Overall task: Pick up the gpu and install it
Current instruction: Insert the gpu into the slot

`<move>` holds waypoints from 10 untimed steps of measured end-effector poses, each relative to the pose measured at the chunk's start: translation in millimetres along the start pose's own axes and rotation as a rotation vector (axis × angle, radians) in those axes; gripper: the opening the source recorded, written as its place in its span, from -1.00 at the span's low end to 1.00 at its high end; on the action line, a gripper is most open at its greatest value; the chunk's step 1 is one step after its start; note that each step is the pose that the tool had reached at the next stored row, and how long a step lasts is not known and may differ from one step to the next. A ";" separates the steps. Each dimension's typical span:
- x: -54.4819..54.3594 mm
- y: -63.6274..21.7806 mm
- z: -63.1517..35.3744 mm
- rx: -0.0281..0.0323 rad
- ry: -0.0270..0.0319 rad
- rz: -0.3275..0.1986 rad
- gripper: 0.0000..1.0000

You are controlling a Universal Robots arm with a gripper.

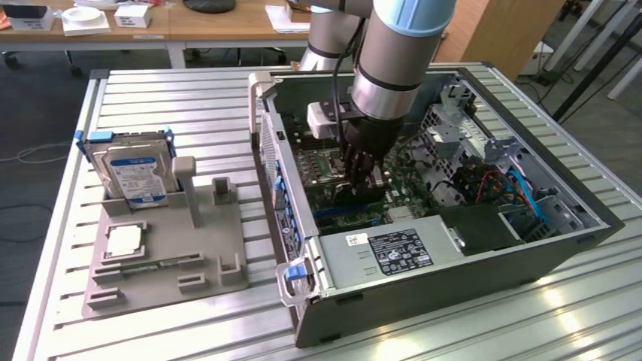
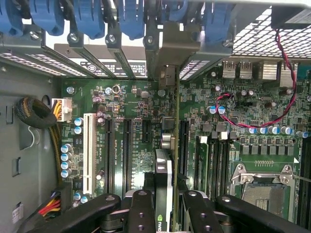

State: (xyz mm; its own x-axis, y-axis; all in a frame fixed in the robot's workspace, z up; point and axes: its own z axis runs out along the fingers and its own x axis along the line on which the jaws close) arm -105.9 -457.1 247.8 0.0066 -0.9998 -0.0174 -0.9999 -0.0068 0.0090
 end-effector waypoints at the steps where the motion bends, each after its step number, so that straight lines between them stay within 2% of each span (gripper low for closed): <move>1: 0.1 0.0 0.0 0.0000 0.0000 0.000 -0.46; 10: 1.0 0.1 0.0 0.0000 0.0001 0.000 -0.46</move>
State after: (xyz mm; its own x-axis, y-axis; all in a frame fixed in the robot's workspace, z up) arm -106.0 -458.1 247.8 0.0065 -0.9998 -0.0174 -0.9999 -0.0067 0.0091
